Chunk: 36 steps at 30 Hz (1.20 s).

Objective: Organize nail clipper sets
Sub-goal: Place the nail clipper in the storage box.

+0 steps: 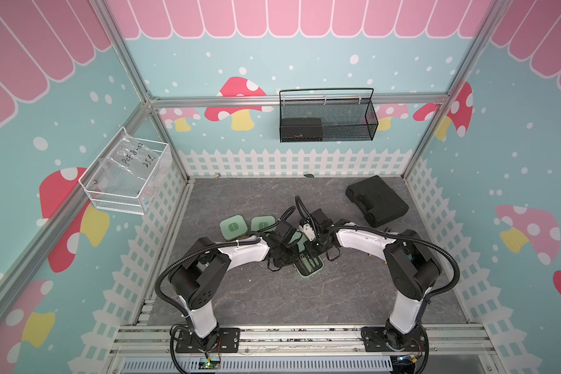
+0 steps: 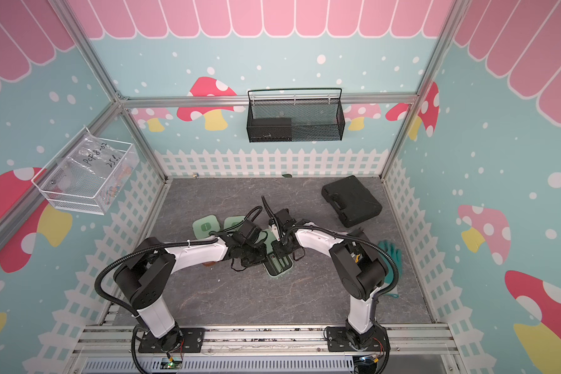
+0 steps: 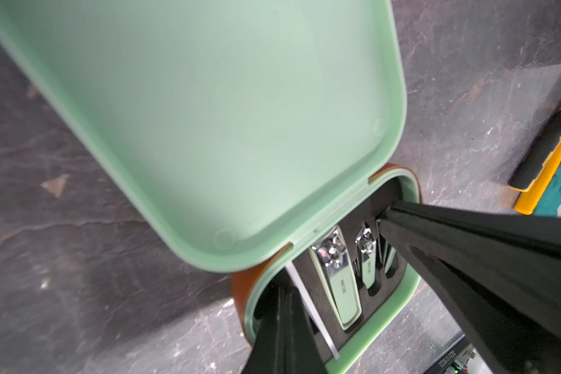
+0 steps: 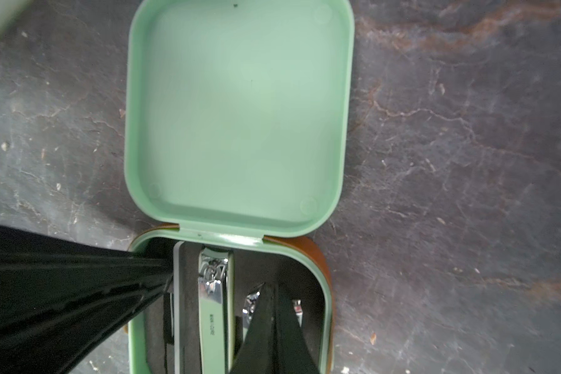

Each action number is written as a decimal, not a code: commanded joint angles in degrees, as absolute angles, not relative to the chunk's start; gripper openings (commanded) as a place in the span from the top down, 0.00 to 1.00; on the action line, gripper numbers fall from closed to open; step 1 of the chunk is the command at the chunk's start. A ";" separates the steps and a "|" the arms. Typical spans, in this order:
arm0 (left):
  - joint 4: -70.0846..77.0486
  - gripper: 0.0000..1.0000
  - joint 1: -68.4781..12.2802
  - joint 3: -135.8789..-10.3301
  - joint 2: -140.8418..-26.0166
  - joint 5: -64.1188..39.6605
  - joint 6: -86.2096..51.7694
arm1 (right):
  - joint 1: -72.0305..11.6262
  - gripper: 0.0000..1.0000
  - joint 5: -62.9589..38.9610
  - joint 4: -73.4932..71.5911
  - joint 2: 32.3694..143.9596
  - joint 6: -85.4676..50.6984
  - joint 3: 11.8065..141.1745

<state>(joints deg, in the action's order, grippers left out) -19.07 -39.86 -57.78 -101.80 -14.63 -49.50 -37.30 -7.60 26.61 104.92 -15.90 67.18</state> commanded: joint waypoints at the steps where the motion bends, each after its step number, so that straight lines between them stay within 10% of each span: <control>1: -21.60 1.00 -39.21 -57.83 -102.66 -13.51 -49.83 | -37.00 0.96 -8.57 24.73 105.73 -15.97 65.23; 26: -20.93 1.00 -39.20 -57.66 -102.68 -13.42 -50.45 | -37.19 0.96 -8.12 6.45 97.64 -31.06 37.25; 36: -20.79 1.00 -39.20 -57.48 -102.40 -13.54 -50.54 | -37.18 0.87 -6.64 17.22 90.51 -25.66 51.73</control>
<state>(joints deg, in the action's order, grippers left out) -19.35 -39.51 -57.78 -101.80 -14.79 -49.76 -36.91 -8.80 6.00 93.76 -28.05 47.27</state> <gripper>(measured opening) 0.049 0.116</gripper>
